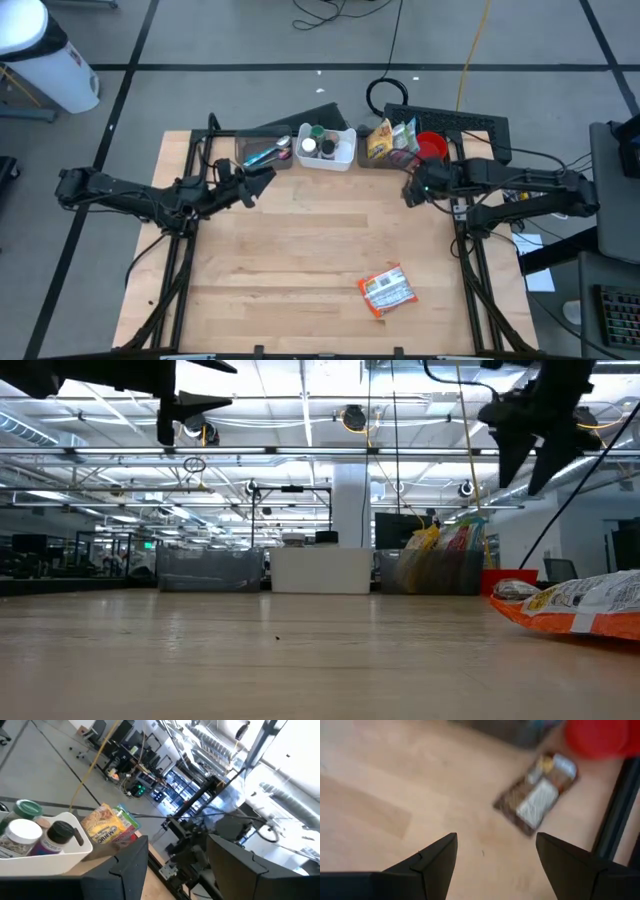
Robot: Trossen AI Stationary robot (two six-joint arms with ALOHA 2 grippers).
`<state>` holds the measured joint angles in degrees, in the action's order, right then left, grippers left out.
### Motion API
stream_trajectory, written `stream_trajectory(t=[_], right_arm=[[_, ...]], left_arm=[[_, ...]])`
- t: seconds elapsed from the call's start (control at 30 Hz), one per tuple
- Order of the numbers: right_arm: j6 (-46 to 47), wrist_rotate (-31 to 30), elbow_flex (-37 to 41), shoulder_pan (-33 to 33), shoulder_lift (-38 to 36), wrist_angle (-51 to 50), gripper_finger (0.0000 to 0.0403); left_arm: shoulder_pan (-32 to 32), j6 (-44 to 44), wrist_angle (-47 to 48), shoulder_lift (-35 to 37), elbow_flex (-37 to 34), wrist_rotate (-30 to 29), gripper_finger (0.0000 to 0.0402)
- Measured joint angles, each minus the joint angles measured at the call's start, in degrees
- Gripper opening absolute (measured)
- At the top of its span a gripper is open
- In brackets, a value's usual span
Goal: Pick & Place Food Item
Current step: Put the orange seasoning pack into the white bin
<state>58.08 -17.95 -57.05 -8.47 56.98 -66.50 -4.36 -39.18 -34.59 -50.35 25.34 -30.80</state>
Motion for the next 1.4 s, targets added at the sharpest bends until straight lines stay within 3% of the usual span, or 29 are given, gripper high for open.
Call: stream_trajectory(t=[0.33, 0.67, 0.83, 1.4], right_arm=[[8.16, 7.54, 14.52, 0.30, -6.78, 4.36, 0.0265], [13.14, 7.68, 29.31, 0.30, -15.59, 21.40, 0.0265], [16.00, 7.60, 35.05, 0.30, -17.65, 25.22, 0.0265], [19.17, -2.85, 41.40, -0.94, -18.21, 33.61, 0.0265]], left_arm=[[-0.04, 0.25, 0.55, -0.02, 0.00, 4.87, 0.0207], [-0.04, 1.70, 0.55, -0.02, 0.01, 3.81, 0.0207], [-0.04, 1.54, 0.55, -0.02, 0.01, 3.80, 0.0207], [-0.04, 1.38, 0.57, -0.02, 0.02, 2.42, 0.0207]])
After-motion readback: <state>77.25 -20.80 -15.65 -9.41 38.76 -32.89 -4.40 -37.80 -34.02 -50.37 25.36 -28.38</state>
